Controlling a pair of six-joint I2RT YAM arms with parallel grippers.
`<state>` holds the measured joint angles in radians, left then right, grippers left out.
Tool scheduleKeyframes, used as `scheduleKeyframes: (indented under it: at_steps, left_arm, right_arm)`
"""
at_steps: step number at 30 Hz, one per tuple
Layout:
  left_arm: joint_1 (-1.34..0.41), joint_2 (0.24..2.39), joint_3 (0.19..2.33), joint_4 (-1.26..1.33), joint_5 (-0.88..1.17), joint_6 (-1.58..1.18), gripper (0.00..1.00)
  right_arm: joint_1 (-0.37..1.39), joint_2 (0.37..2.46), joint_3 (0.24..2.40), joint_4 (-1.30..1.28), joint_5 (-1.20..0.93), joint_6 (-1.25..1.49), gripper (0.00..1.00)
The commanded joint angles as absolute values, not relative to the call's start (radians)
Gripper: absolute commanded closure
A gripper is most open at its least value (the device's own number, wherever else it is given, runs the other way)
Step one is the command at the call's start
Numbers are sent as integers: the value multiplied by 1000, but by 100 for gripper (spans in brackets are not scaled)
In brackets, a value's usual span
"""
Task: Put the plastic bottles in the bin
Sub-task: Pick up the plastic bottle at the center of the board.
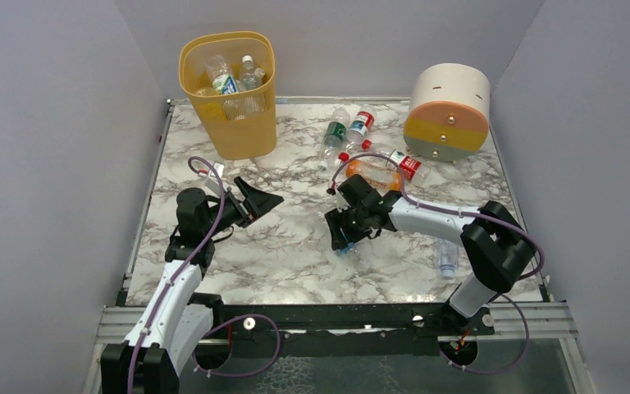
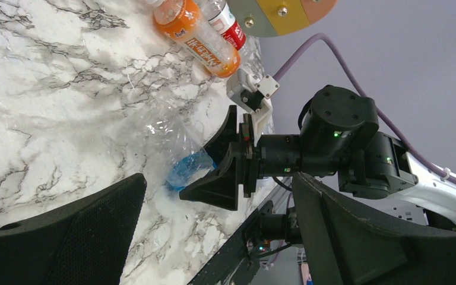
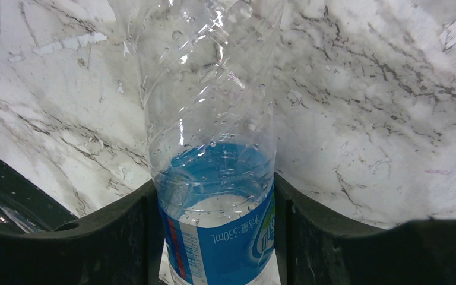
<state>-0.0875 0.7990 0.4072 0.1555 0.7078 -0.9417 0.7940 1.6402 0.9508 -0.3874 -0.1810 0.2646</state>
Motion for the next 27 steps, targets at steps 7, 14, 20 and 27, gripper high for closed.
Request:
scheduleKeyframes:
  at_steps: [7, 14, 20, 27]
  left_arm:
    - [-91, 793, 399, 197, 736, -936, 1]
    - [-91, 792, 385, 210, 739, -941, 1]
    - [-91, 792, 383, 215, 740, -945, 1]
    - [-91, 796, 389, 218, 742, -944, 1]
  right_arm:
    - [799, 1609, 1052, -378, -248, 316, 44]
    - [799, 1588, 1082, -358, -304, 339, 46]
    - [799, 1586, 1086, -354, -317, 347, 47]
    - [799, 1585, 1080, -347, -326, 354, 47]
